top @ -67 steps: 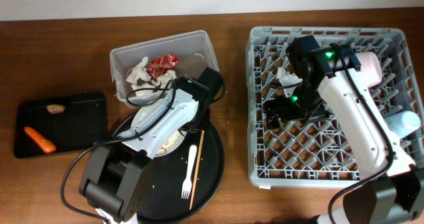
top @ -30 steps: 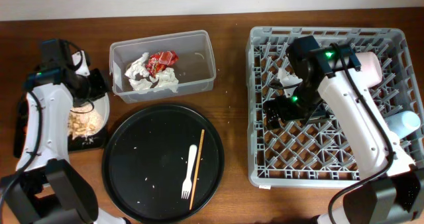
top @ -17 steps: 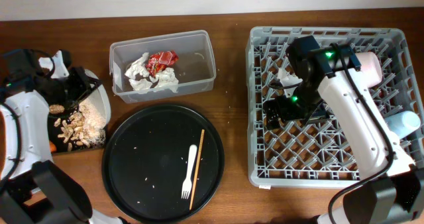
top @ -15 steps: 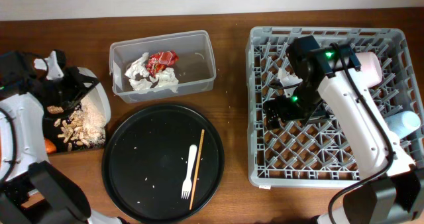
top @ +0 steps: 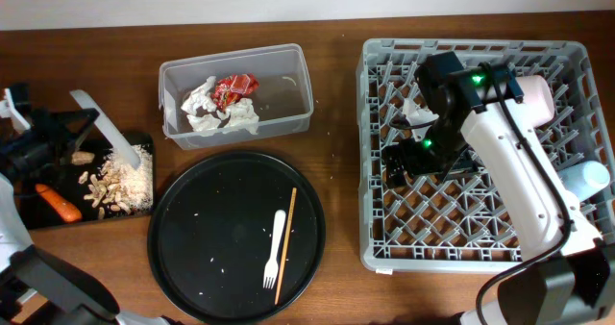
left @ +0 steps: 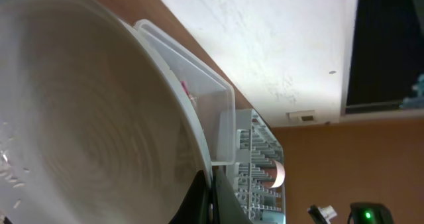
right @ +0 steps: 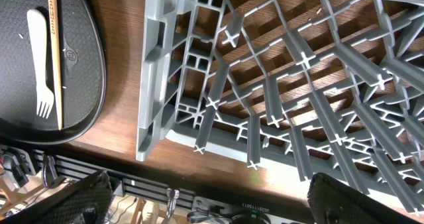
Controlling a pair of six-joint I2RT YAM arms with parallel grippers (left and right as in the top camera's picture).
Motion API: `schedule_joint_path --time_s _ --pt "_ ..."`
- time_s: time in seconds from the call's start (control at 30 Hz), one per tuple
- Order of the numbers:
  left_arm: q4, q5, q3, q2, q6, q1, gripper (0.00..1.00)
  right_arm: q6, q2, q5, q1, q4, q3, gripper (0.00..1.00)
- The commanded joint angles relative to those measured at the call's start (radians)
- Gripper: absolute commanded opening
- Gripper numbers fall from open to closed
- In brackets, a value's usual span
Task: Sort waste into correct bins and load items into the dishwasher rack
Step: 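Tip the plate with the left gripper to dump rice and shells, then set the empty plate back on the round tray and retract left gripper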
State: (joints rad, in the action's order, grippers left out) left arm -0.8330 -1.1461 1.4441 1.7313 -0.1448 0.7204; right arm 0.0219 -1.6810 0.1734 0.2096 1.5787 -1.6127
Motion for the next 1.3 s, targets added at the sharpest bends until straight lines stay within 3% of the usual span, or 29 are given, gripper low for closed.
schedule_joint_path --time_s 0.0,0.07,0.1,0.13,0.17,0.2,0.7,0.87,1.03,1.13,1.27 --pt "0.032 -0.081 0.021 -0.029 0.112 0.005 0.00 -0.002 0.007 0.006 0.006 0.005 0.000 0.98" --pt "0.029 -0.137 0.021 -0.028 0.095 0.008 0.00 -0.002 0.006 0.006 0.006 0.005 0.000 0.98" --pt "0.030 -0.091 0.021 -0.028 0.093 0.009 0.00 -0.002 0.007 0.006 0.006 0.005 0.000 0.98" --pt "-0.003 0.141 0.021 -0.028 0.057 0.009 0.00 -0.002 0.007 0.006 0.006 0.005 0.000 0.98" --pt "-0.060 0.150 0.020 -0.028 0.077 0.012 0.00 -0.002 0.007 0.006 0.006 0.012 0.000 0.98" --pt "-0.060 0.113 0.020 -0.028 0.129 0.012 0.00 -0.002 0.007 0.006 0.006 0.014 0.000 0.98" --pt "-0.054 0.028 0.020 -0.115 0.139 -0.018 0.00 -0.002 0.006 0.006 0.006 0.011 0.000 0.98" --pt "-0.153 0.216 0.020 -0.223 0.174 -0.284 0.00 0.013 0.007 0.005 0.006 0.002 0.000 0.98" --pt "-0.492 0.700 0.006 -0.245 0.175 -0.761 0.00 0.013 0.007 0.005 0.006 -0.006 0.000 0.98" --pt "-0.490 0.859 -0.056 -0.243 0.109 -0.943 0.00 0.017 0.007 0.006 0.006 -0.007 0.000 0.98" --pt "-0.320 0.882 -0.241 -0.204 0.066 -1.122 0.00 0.017 0.007 0.006 0.006 -0.008 0.000 0.98"
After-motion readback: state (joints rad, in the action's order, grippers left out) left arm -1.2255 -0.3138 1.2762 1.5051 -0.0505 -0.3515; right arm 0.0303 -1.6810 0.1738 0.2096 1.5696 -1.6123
